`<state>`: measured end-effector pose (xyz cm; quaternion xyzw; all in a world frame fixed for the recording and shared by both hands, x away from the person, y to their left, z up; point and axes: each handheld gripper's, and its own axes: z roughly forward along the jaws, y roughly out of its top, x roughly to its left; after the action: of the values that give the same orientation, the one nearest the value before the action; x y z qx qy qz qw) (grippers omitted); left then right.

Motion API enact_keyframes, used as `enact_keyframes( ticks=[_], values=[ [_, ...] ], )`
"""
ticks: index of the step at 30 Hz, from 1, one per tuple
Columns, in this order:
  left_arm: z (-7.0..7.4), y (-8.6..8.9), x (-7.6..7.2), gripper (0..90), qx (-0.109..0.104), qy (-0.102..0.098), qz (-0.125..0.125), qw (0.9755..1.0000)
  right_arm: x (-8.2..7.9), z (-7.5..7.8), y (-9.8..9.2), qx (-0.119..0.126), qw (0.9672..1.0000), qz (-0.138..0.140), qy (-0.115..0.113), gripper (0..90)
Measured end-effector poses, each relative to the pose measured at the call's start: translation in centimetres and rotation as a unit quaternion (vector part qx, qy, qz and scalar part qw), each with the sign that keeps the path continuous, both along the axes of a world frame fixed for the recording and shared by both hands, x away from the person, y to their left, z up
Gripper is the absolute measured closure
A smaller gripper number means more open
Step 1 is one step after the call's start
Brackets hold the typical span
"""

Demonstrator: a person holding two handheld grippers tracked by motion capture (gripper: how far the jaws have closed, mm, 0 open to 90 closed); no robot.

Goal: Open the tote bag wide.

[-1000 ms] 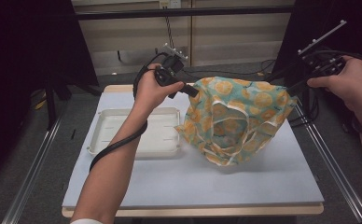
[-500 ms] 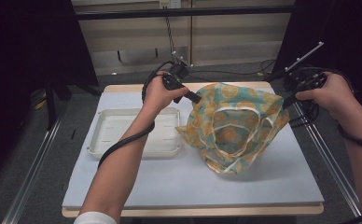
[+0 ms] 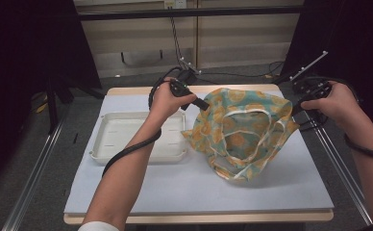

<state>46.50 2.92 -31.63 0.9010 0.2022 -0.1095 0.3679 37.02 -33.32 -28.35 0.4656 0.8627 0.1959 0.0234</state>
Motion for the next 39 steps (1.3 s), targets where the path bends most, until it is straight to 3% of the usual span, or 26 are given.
enact_keyframes(
  ticks=[3,4,7,11,14,18,27,32,35,39],
  values=[
    [0.1,0.2,0.0,89.1,0.005,-0.007,-0.008,0.9999,-0.3,0.4,0.0,-0.007,0.9999,0.003,-0.007,86.1],
    [0.1,0.2,-0.2,89.1,-0.003,-0.005,0.003,1.0000,-0.4,0.5,0.0,-0.007,0.9999,0.003,-0.008,83.7],
    [0.3,0.3,-0.3,88.8,-0.004,-0.006,0.003,1.0000,-0.8,1.4,-0.2,-0.021,0.9997,-0.004,-0.015,75.9],
    [0.6,0.4,-0.5,89.3,0.000,-0.012,-0.005,0.9999,-1.4,2.7,-0.6,-0.017,0.9991,-0.006,-0.038,64.5],
    [0.6,0.3,-0.7,89.3,-0.003,-0.011,0.002,0.9999,-1.9,3.7,-0.5,-0.020,0.9991,-0.005,-0.038,56.9],
    [0.7,0.3,-0.9,89.5,-0.002,-0.012,0.000,0.9999,-2.5,4.7,-0.3,-0.018,0.9982,0.001,-0.057,54.2],
    [1.0,0.4,-1.3,89.9,0.000,-0.014,0.005,0.9999,-3.0,5.3,1.2,-0.016,0.9980,0.029,-0.054,46.2],
    [0.9,0.4,-1.1,89.8,0.002,-0.017,-0.001,0.9999,-2.6,5.5,2.0,-0.029,0.9966,0.038,-0.068,45.3],
    [1.0,0.4,-1.0,89.9,0.003,-0.018,0.001,0.9998,-2.1,5.3,2.4,-0.031,0.9957,0.045,-0.074,49.7],
    [1.3,0.4,-1.0,90.0,0.002,-0.019,0.006,0.9998,-1.7,5.4,2.6,-0.027,0.9956,0.049,-0.075,66.1]
  ],
)
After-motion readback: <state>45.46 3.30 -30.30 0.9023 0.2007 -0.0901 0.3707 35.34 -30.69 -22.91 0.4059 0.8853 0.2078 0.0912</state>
